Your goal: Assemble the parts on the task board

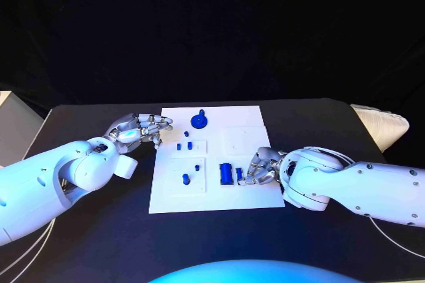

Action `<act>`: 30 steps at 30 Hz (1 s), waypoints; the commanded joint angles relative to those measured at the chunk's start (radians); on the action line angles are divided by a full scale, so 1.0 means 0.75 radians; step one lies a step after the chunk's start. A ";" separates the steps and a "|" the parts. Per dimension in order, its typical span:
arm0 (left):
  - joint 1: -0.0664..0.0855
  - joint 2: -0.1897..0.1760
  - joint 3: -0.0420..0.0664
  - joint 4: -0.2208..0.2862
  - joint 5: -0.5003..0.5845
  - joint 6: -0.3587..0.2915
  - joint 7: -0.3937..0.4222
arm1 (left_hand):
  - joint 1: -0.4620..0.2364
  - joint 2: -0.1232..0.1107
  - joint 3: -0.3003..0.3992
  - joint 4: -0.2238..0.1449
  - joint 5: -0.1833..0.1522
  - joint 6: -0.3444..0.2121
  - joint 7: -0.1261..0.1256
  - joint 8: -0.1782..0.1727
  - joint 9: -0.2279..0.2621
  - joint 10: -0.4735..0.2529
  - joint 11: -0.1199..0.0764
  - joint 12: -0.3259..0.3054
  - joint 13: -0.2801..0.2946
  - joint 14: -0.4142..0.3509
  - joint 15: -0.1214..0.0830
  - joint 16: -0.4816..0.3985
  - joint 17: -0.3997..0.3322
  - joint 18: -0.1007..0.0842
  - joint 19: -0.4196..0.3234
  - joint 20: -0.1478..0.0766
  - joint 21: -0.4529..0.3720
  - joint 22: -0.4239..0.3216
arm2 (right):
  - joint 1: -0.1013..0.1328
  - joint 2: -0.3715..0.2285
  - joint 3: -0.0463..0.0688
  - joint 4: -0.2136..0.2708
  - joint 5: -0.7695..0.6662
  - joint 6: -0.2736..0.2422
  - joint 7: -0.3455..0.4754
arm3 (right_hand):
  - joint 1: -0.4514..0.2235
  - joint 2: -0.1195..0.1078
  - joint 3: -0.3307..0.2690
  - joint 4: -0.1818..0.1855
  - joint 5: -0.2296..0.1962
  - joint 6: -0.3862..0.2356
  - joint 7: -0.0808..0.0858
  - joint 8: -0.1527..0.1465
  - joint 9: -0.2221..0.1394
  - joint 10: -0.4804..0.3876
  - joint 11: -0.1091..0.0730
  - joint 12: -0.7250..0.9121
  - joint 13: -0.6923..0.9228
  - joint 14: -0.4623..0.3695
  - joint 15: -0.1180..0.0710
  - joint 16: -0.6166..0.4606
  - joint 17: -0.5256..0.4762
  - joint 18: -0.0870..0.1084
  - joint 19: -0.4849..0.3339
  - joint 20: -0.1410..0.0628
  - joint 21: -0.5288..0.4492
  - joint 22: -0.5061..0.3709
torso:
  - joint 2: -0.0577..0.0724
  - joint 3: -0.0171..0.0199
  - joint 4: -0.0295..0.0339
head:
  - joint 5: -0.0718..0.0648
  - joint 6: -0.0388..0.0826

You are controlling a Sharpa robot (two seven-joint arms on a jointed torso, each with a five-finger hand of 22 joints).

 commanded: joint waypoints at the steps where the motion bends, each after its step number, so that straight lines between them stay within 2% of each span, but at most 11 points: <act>1: -0.001 0.004 0.001 0.001 -0.001 0.022 0.008 | 0.005 0.010 -0.001 0.004 0.000 -0.006 -0.002 0.000 0.002 -0.011 -0.001 -0.002 -0.001 0.003 0.007 -0.007 0.002 0.002 -0.006 0.002 -0.009 -0.001 | -0.003 -0.018 0.001 0.009 0.010 -0.031 0.046 | -0.022 0.000 -0.018 0.000 0.013 0.004 0.002 -0.001 0.001 0.114 -0.004 -0.003 0.317 0.137 -0.004 0.009 0.351 -0.024 0.101 -0.006 -0.008 0.282 | -0.001 -0.0008 -0.0003 | -0.003 0.004; 6: -0.003 0.007 0.001 -0.003 0.014 0.018 0.014 | 0.004 0.010 -0.002 0.006 -0.001 -0.007 -0.001 0.000 0.002 -0.012 0.000 -0.002 0.000 0.003 0.007 -0.007 0.002 0.006 -0.020 0.002 -0.024 -0.021 | 0.008 -0.046 0.011 0.019 0.082 -0.089 0.141 | -0.038 -0.005 -0.066 0.001 0.038 -0.019 0.012 -0.016 -0.007 0.108 0.004 -0.016 0.310 0.136 0.002 0.007 0.347 -0.020 0.096 -0.002 -0.030 0.275 | -0.003 -0.0018 -0.0004 | -0.006 0.021; 11: -0.007 0.016 0.001 -0.019 0.050 -0.003 0.032 | 0.007 0.007 -0.008 0.013 -0.001 -0.010 0.001 0.003 0.003 -0.017 0.003 0.003 0.002 -0.047 0.013 -0.050 -0.009 0.020 -0.093 0.007 -0.104 -0.098 | 0.033 -0.050 0.017 -0.045 0.343 -0.230 0.457 | -0.009 0.029 -0.131 0.000 0.047 -0.089 0.043 -0.065 -0.028 0.061 0.031 -0.104 0.262 0.119 0.024 -0.025 0.281 0.007 0.060 0.017 -0.186 0.219 | -0.013 -0.0078 -0.0029 | -0.014 0.045; 14: -0.008 0.026 0.001 -0.034 0.074 -0.041 0.064 | 0.011 0.005 -0.012 0.020 -0.001 -0.011 0.002 0.005 0.003 -0.017 0.007 0.010 0.004 -0.112 0.018 -0.113 -0.032 0.019 -0.134 0.014 -0.158 -0.127 | 0.041 -0.032 0.018 -0.129 0.568 -0.302 0.697 | 0.044 0.049 -0.124 -0.004 0.064 -0.115 0.056 -0.081 -0.033 -0.010 0.043 -0.231 0.192 0.096 0.035 -0.073 0.196 0.045 0.006 0.029 -0.412 0.133 | -0.023 -0.0142 -0.0019 | -0.017 0.061; 17: -0.012 0.040 0.001 -0.048 0.088 -0.165 0.173 | 0.023 0.008 -0.013 0.027 0.000 0.008 -0.005 0.018 0.008 0.033 0.000 0.033 0.011 -0.153 0.017 -0.236 -0.084 0.020 -0.178 0.018 -0.250 -0.182 | 0.045 0.005 0.019 -0.236 0.743 -0.335 0.890 | 0.081 0.054 -0.111 -0.005 0.072 -0.140 0.071 -0.093 -0.035 -0.127 0.056 -0.423 0.080 0.040 0.046 -0.177 0.038 0.091 -0.075 0.042 -0.720 0.006 | -0.037 -0.0201 -0.0039 | -0.018 0.080; 19: -0.016 0.050 0.001 -0.059 0.101 -0.233 0.239 | 0.027 0.002 -0.009 0.033 -0.001 0.011 -0.009 0.018 0.008 0.056 -0.005 0.009 -0.001 -0.179 0.025 -0.358 -0.130 0.017 -0.214 0.023 -0.324 -0.225 | 0.047 0.036 0.019 -0.322 0.835 -0.342 1.001 | 0.118 0.056 -0.091 -0.003 0.056 -0.167 0.088 -0.087 -0.035 -0.386 0.076 -0.817 -0.164 -0.096 0.067 -0.401 -0.237 0.169 -0.251 0.062 -1.297 -0.256 | -0.046 -0.0238 -0.0047 | -0.009 0.104; 20: -0.018 0.056 0.001 -0.066 0.111 -0.265 0.269 | 0.028 0.000 -0.006 0.040 -0.001 0.014 -0.009 0.021 0.009 0.067 -0.001 -0.025 -0.017 -0.181 0.032 -0.437 -0.156 0.016 -0.229 0.032 -0.372 -0.254 | 0.047 0.054 0.020 -0.366 0.876 -0.346 1.049 | 0.139 0.057 -0.077 -0.005 0.056 -0.182 0.095 -0.082 -0.037 -0.504 0.084 -0.998 -0.290 -0.166 0.076 -0.519 -0.364 0.183 -0.296 0.071 -1.442 -0.341 | -0.050 -0.0255 -0.0039 | -0.004 0.118; 22: -0.020 0.066 0.001 -0.084 0.132 -0.300 0.308 | 0.030 -0.001 -0.001 0.046 -0.001 0.015 -0.007 0.022 0.011 0.094 0.002 -0.079 -0.042 -0.184 0.043 -0.546 -0.187 0.014 -0.256 0.045 -0.444 -0.297 | 0.047 0.087 0.023 -0.445 0.949 -0.347 1.127 | 0.178 0.048 -0.039 -0.004 0.054 -0.222 0.118 -0.089 -0.060 -0.590 0.106 -1.189 -0.470 -0.360 0.099 -0.834 -0.675 0.180 -0.348 0.096 -1.557 -0.445 | -0.056 -0.0268 -0.0054 | 0.004 0.146; 25: -0.022 0.089 0.001 -0.130 0.154 -0.325 0.339 | 0.022 -0.011 0.008 0.066 -0.005 -0.022 -0.004 0.001 0.006 0.096 0.031 -0.218 -0.084 -0.232 0.086 -0.771 -0.241 0.003 -0.346 0.089 -0.635 -0.415 | 0.046 0.138 0.032 -0.555 1.057 -0.334 1.230 | 0.217 0.030 0.045 -0.006 0.040 -0.243 0.139 -0.097 -0.104 -0.636 0.138 -1.441 -0.769 -0.515 0.141 -1.084 -0.803 0.179 -0.439 0.140 -1.729 -0.618 | -0.065 -0.0266 -0.0064 | 0.011 0.174; 27: -0.023 0.107 0.001 -0.164 0.164 -0.323 0.343 | 0.022 -0.011 -0.023 0.075 -0.007 -0.073 -0.030 -0.039 -0.022 0.081 0.066 -0.348 -0.083 -0.281 0.133 -0.965 -0.278 0.014 -0.382 0.150 -0.844 -0.564 | 0.044 0.169 0.037 -0.616 1.110 -0.320 1.285 | 0.230 0.012 0.094 -0.006 0.038 -0.244 0.151 -0.110 -0.131 -0.629 0.163 -1.563 -0.935 -0.569 0.168 -1.220 -0.873 0.178 -0.486 0.165 -1.808 -0.709 | -0.070 -0.0251 -0.0044 | 0.010 0.193; 30: -0.023 0.138 0.002 -0.221 0.175 -0.321 0.341 | 0.026 0.006 -0.106 0.077 -0.010 -0.110 -0.063 -0.085 -0.064 0.029 0.095 -0.486 -0.085 -0.358 0.174 -1.157 -0.325 0.010 -0.402 0.189 -1.045 -0.720 | 0.038 0.215 0.043 -0.701 1.164 -0.294 1.353 | 0.243 -0.016 0.184 -0.014 0.019 -0.235 0.177 -0.165 -0.196 -0.593 0.199 -1.753 -1.254 -0.627 0.221 -1.524 -1.060 0.184 -0.611 0.229 -1.834 -0.948 | -0.080 -0.0227 -0.0050 | 0.016 0.213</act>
